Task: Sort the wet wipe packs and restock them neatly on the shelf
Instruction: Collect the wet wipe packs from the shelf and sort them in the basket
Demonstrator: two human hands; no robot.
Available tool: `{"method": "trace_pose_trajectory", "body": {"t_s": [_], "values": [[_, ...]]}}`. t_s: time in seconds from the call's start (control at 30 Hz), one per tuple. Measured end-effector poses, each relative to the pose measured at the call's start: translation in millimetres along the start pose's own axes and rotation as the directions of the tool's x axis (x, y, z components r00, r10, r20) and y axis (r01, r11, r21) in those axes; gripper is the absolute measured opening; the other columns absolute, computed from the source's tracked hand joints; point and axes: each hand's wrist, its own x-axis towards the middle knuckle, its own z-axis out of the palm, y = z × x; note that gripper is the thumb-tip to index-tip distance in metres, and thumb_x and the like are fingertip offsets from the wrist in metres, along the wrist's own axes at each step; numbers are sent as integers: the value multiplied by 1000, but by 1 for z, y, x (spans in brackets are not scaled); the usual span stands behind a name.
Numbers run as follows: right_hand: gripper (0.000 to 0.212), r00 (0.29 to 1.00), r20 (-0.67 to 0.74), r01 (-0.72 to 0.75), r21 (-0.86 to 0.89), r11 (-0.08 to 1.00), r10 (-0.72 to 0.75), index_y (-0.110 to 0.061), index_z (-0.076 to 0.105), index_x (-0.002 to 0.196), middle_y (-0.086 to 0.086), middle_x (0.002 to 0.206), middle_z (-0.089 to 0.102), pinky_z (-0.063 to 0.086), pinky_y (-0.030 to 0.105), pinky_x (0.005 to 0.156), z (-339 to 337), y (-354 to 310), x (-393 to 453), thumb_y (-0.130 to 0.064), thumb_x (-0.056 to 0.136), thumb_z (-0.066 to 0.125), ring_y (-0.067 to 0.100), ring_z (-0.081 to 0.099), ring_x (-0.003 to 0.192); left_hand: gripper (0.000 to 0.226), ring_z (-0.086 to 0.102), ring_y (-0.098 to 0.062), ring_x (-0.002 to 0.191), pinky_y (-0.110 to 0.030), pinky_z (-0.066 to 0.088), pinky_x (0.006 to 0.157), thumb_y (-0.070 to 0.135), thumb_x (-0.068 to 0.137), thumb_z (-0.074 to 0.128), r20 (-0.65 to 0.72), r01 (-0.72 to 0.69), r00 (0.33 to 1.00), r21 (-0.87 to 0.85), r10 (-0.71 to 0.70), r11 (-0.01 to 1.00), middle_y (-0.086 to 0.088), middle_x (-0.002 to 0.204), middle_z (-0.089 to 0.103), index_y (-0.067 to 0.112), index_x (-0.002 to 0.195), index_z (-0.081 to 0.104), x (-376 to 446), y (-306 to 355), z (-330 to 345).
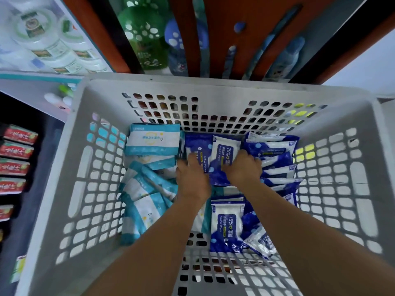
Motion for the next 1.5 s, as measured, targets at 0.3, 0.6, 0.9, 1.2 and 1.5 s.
{"method": "trace_pose_trajectory", "body": {"t_s": [0.3, 0.6, 0.9, 1.2, 1.5], "values": [[28, 989, 25, 129, 314, 940, -145, -14, 58, 110, 6, 115, 61, 47, 31, 86, 0, -16, -8, -24, 86, 67, 23, 58, 103, 41, 53, -25, 104, -30, 43, 87, 15, 94, 54, -35, 73, 996, -243, -84, 967, -16, 125, 51, 8, 133, 42, 10, 8, -4], [35, 980, 169, -89, 840, 536, -103, -8, 58, 123, 7, 109, 68, 51, 15, 61, -31, -10, -30, -13, 90, 63, 12, 63, 81, 30, 64, -17, 91, -29, 53, 77, 3, 92, 48, -19, 2, 1000, -554, -15, 832, -1, 105, 67, 15, 118, 56, 4, 22, -19], [49, 866, -286, 352, -233, 907, -410, -25, 54, 131, 4, 116, 66, 37, 35, 97, -101, 47, -20, -8, 85, 54, 29, 59, 103, 62, 37, -25, 133, -38, 33, 111, 18, 95, 52, 91, -153, 981, -200, 174, 968, -11, 144, 38, 14, 149, 23, -14, 52, -8], [59, 839, -189, 344, -544, 765, -511, -17, 51, 135, 11, 127, 56, 8, 45, 115, -93, 67, 0, -3, 78, 52, 34, 42, 125, 70, 22, -17, 143, -27, 22, 114, 12, 98, 48, 418, -261, 864, -108, 282, 959, 1, 160, 9, 22, 153, 5, -13, 74, 8], [75, 811, -286, 344, -473, 811, -511, -11, 40, 144, 12, 141, 45, 20, 50, 115, -57, 83, -2, 1, 72, 60, 33, 32, 137, 73, 12, -17, 146, -24, 13, 114, 3, 97, 42, 511, -324, 804, -56, 306, 944, 2, 161, -2, 19, 153, -3, 0, 83, 25]]}}
